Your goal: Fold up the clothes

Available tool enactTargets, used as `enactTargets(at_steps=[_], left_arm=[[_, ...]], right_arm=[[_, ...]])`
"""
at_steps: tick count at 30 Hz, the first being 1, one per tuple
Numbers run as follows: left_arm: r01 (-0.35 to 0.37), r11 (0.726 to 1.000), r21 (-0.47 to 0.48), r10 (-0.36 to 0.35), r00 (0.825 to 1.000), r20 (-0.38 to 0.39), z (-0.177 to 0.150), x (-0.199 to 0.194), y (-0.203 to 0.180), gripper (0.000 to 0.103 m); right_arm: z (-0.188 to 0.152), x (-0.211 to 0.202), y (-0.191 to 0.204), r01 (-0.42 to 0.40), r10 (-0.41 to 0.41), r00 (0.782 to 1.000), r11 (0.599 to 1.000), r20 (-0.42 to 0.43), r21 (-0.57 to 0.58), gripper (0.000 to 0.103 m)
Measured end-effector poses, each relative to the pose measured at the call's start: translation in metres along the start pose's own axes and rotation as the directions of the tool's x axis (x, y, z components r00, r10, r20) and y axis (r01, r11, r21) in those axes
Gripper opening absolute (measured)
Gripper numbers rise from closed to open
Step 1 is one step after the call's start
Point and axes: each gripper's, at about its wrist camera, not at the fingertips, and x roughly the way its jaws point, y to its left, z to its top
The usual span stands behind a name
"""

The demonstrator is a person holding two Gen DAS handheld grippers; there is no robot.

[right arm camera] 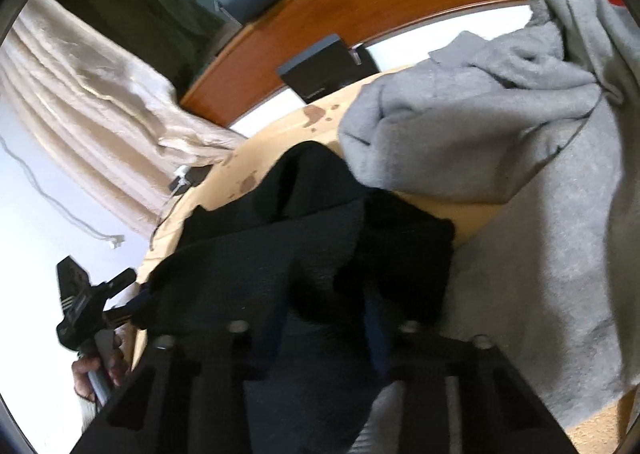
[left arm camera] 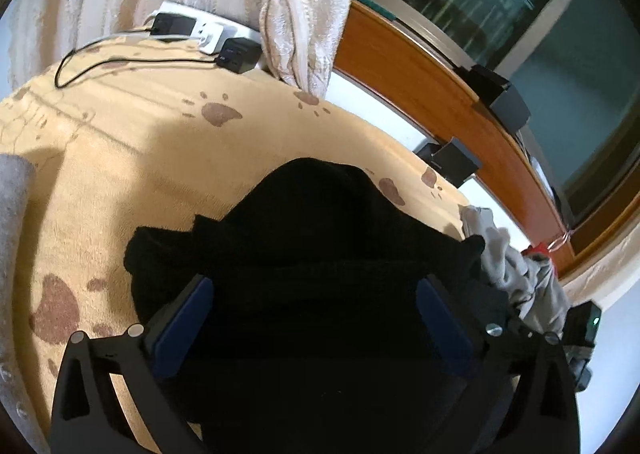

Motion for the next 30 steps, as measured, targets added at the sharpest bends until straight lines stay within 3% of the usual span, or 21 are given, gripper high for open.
enactTargets(at_steps=[2,4,7,10,14,19,21,22,23,25,28,30], left_arm=[[-0.020,0.999,0.044,0.019,1.000,0.007,-0.002,0.002,-0.004,0.102],[-0.028,0.997,0.074,0.027,1.000,0.015,-0.003,0.002,-0.004,0.102],[-0.011,0.997,0.074,0.010,1.000,0.020,-0.003,0.000,0.000,0.102],[0.011,1.000,0.025,-0.012,1.000,0.026,0.001,-0.006,0.011,0.102],[0.042,0.998,-0.045,-0.040,0.999,0.036,0.006,-0.015,0.026,0.102],[0.020,0.980,-0.200,-0.003,0.996,0.085,0.016,-0.031,0.062,0.102],[0.027,0.963,-0.267,0.002,0.994,0.108,0.017,-0.035,0.078,0.102],[0.049,0.956,-0.290,-0.014,0.992,0.121,0.017,-0.038,0.083,0.102],[0.068,0.952,-0.298,-0.029,0.991,0.132,0.017,-0.039,0.084,0.102],[0.098,0.954,-0.282,-0.057,0.987,0.150,0.017,-0.041,0.080,0.102],[0.138,0.966,-0.220,-0.111,0.985,0.133,0.020,-0.035,0.065,0.102],[0.143,0.972,-0.186,-0.127,0.987,0.094,0.019,-0.027,0.053,0.102]], right_arm=[[-0.001,0.000,0.003,0.010,-0.010,1.000,1.000,0.005,-0.015,0.011],[-0.003,-0.008,0.008,-0.004,0.005,0.999,0.999,0.032,-0.037,0.009],[-0.005,-0.026,0.017,-0.037,0.042,0.995,0.998,0.088,-0.056,0.008],[-0.012,-0.047,0.025,-0.016,0.023,0.992,0.998,0.126,-0.055,0.008],[-0.031,-0.036,0.028,0.120,-0.113,0.990,0.989,0.079,-0.089,0.008],[-0.036,-0.021,0.016,0.149,-0.146,0.988,0.986,0.046,-0.069,0.010],[-0.033,-0.023,0.018,0.168,-0.165,0.985,0.982,0.052,-0.080,0.019],[-0.032,-0.024,0.020,0.190,-0.185,0.981,0.978,0.059,-0.088,0.035],[-0.032,-0.030,0.024,0.240,-0.231,0.969,0.965,0.094,-0.104,0.064],[-0.033,-0.043,0.032,0.348,-0.321,0.927,0.929,0.195,-0.126,0.088],[-0.034,-0.060,0.047,0.440,-0.379,0.868,0.886,0.321,-0.147,0.087],[-0.035,-0.063,0.062,0.431,-0.347,0.871,0.879,0.349,-0.202,0.088]])
